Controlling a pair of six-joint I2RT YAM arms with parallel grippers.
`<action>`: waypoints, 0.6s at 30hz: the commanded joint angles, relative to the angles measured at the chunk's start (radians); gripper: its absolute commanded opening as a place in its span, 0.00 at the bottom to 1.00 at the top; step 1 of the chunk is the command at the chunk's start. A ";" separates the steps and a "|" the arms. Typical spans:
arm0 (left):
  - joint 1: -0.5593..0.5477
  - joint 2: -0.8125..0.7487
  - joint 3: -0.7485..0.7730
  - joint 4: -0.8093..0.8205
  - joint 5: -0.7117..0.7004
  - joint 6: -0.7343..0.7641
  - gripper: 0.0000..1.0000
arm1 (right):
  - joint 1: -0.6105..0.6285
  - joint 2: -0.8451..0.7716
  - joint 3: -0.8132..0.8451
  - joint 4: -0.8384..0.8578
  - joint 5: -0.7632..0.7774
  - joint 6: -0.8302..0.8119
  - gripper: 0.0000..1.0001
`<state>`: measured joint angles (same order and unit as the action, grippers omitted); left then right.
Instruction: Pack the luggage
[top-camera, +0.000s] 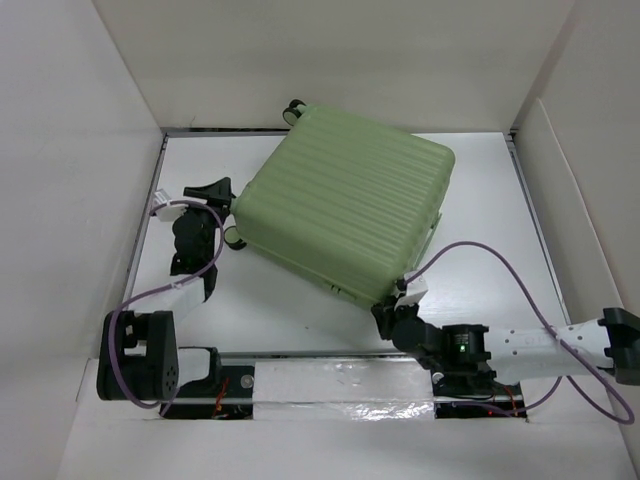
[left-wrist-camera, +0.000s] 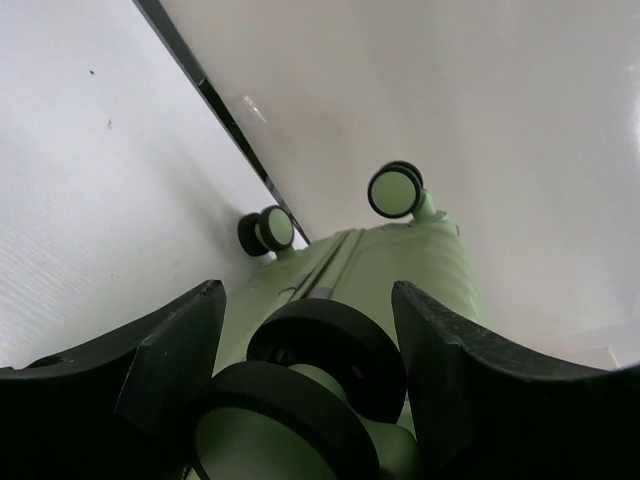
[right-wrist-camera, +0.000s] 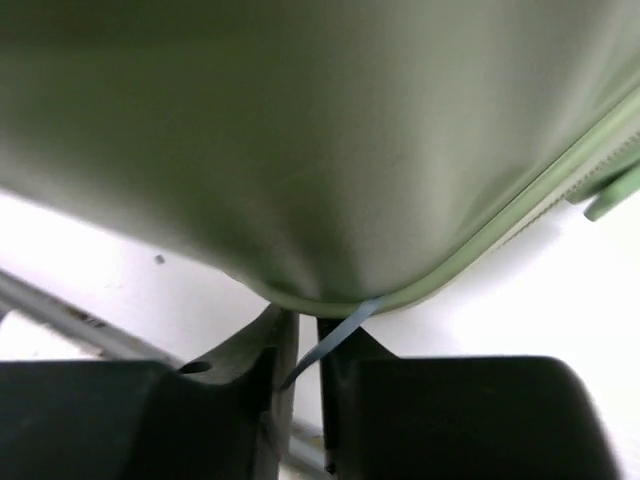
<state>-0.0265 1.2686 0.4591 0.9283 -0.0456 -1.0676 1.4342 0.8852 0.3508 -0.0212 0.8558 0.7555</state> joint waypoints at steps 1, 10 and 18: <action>-0.098 -0.093 -0.083 0.052 0.070 0.081 0.00 | -0.037 -0.072 0.068 0.037 0.230 -0.080 0.11; -0.193 -0.349 -0.287 -0.022 0.084 0.139 0.00 | -0.037 -0.307 0.011 0.029 -0.059 -0.232 0.00; -0.193 -0.452 -0.365 -0.005 0.202 0.130 0.00 | 0.092 0.314 0.330 0.068 -0.049 -0.231 0.00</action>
<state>-0.1848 0.8463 0.1402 0.9546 -0.0364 -1.0252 1.4693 1.1213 0.5537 0.0322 0.7197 0.5282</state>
